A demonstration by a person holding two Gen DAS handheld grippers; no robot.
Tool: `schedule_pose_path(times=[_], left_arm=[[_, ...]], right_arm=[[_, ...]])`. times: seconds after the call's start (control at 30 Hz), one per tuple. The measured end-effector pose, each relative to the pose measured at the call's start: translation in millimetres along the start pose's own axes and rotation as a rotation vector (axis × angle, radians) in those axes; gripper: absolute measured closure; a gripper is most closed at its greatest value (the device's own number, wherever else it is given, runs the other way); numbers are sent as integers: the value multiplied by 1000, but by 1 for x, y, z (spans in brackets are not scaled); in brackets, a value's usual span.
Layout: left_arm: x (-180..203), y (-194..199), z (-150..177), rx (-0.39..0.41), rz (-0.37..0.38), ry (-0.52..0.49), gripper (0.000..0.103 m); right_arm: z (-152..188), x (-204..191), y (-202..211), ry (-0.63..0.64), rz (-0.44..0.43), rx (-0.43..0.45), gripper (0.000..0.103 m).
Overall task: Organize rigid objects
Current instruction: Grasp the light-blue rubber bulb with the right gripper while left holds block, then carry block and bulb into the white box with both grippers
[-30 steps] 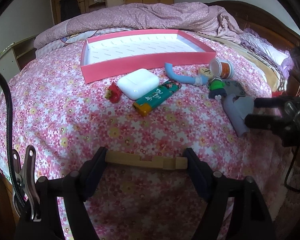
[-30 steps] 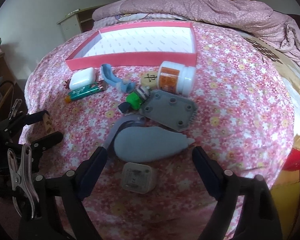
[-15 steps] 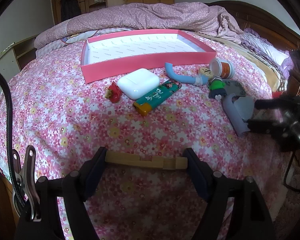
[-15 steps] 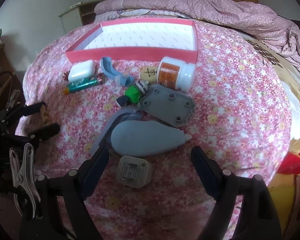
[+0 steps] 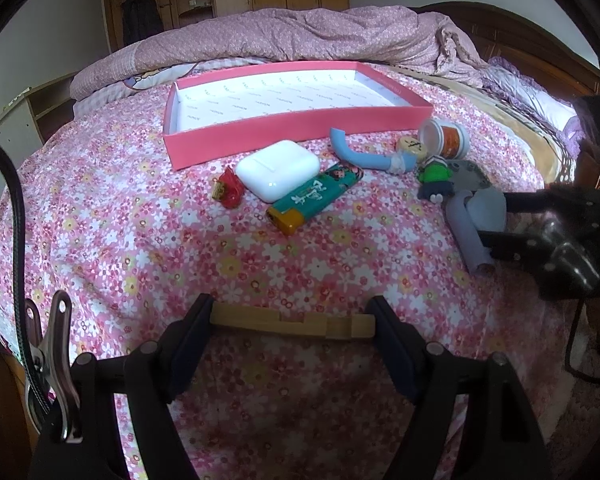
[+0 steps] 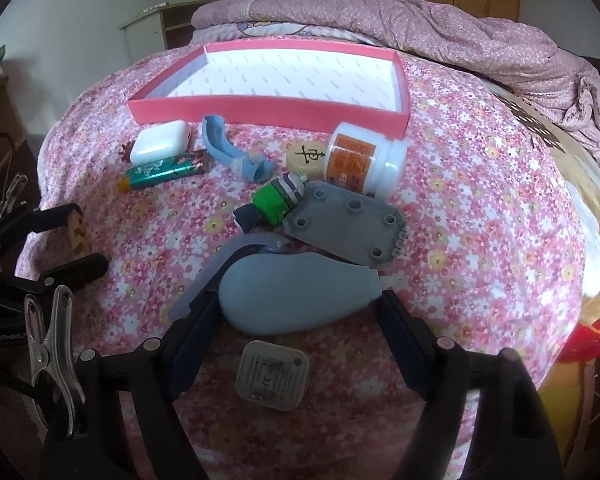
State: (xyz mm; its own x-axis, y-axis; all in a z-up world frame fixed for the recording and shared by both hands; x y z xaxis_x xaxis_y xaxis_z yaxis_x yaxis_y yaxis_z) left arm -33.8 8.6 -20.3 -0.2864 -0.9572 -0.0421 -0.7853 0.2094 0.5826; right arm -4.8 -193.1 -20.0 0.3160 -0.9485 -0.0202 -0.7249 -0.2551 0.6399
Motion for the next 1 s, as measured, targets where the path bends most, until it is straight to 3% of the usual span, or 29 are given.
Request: schedule_pose_path(times=[0.5, 1.0], left_arm=[[-22, -3, -41, 25, 11, 139, 22], [-11, -26, -116, 98, -29, 85, 22]], right_arm=[[-22, -2, 20, 5, -42, 118, 22], [-72, 6, 21, 19, -61, 188, 22]])
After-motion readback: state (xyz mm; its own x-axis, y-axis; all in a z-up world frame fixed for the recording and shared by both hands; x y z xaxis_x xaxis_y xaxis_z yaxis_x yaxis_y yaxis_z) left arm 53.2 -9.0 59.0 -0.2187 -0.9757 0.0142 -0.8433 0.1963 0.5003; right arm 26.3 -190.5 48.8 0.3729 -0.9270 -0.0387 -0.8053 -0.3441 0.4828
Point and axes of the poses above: each gripper's, at about its wrist camera, not at the fingertips, and y roughly against the way its jaws point, x to its right, z to its underside, the point moved 4 cm from there along -y, roughly the way its jaws point, and after that the axes turned 11 degrees about x, right-handed, at the moved point
